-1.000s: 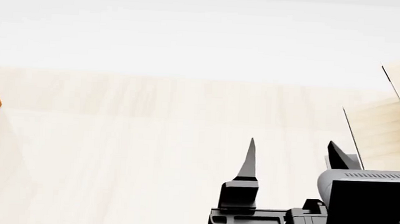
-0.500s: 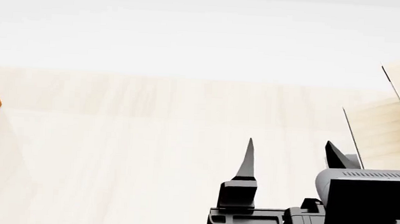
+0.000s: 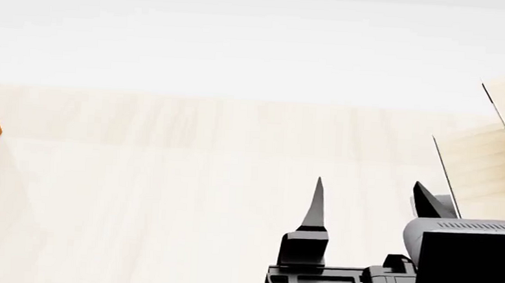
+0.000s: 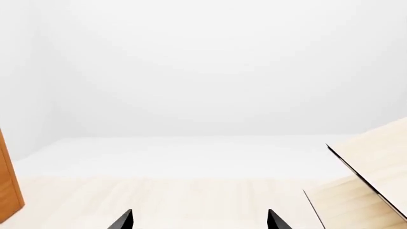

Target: Close the top drawer of the cabinet and put the bowl on top of it.

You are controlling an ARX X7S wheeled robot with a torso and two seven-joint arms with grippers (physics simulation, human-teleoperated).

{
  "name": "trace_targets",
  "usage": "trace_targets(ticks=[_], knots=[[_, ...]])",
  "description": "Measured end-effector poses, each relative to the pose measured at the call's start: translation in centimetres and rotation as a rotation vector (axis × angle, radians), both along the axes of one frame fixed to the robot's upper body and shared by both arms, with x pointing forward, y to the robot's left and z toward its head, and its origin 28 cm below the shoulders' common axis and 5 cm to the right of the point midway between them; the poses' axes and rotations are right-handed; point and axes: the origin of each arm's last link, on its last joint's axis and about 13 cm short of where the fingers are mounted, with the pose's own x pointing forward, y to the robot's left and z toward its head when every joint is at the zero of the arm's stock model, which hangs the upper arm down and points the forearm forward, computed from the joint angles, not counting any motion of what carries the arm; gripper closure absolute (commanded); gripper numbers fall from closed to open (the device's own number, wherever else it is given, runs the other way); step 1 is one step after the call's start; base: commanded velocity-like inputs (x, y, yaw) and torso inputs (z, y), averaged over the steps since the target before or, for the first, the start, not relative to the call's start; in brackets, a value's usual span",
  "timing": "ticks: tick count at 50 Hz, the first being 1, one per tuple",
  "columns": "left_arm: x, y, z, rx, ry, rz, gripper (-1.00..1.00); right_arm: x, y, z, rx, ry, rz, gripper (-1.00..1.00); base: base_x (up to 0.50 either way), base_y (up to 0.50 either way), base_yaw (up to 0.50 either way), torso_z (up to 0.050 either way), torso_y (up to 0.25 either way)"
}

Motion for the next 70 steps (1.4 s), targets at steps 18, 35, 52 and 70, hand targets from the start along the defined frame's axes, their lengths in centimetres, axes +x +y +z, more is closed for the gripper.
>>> trace_targets(ticks=[18, 35, 52, 70], knots=[[-0.6, -0.3, 0.4, -0.005, -0.015, -0.013, -1.0, 0.0, 0.0, -0.1, 0.003, 0.001, 0.001, -1.0, 0.0, 0.0, 0.0, 0.0, 0.0], [-1.5, -0.4, 0.7, 0.004, -0.034, -0.027, -1.0, -0.1, -0.1, 0.0, 0.005, -0.004, 0.005, -1.0, 0.0, 0.0, 0.0, 0.0, 0.0], [-2.3, -0.8, 0.8, 0.014, -0.054, -0.052, -1.0, -0.3, -0.1, 0.1, 0.007, -0.009, 0.007, -1.0, 0.0, 0.0, 0.0, 0.0, 0.0], [-4.4, -2.3, 2.0, 0.046, -0.105, -0.091, -1.0, -0.5, -0.3, 0.0, 0.012, -0.013, 0.009, -1.0, 0.0, 0.0, 0.0, 0.0, 0.0]])
